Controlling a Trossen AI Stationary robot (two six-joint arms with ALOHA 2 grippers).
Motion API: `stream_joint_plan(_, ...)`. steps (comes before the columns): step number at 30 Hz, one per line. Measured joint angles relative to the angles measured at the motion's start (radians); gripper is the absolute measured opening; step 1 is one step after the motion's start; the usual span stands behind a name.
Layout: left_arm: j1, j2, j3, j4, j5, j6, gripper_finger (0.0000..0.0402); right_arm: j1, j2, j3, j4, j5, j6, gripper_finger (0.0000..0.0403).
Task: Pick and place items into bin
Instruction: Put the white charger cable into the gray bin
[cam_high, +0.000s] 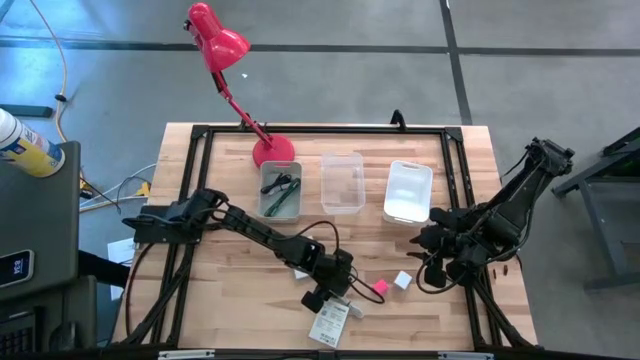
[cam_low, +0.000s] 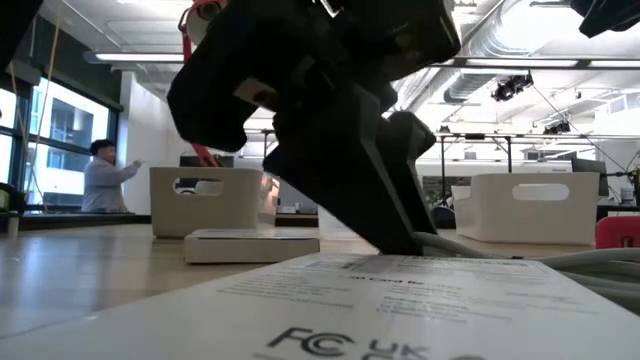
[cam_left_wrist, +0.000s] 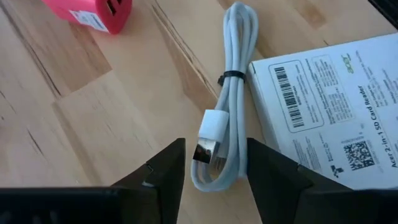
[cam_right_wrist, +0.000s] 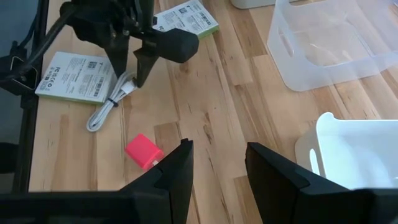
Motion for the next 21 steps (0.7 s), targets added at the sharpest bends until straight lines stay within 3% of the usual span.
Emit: stream_joint_plan(21, 0.013, 0.009, 0.0, 0.018, -0.037, 0.001, 0.0149, 0.0, 0.0, 0.0, 0.0, 0.025, -0.003, 0.0138)
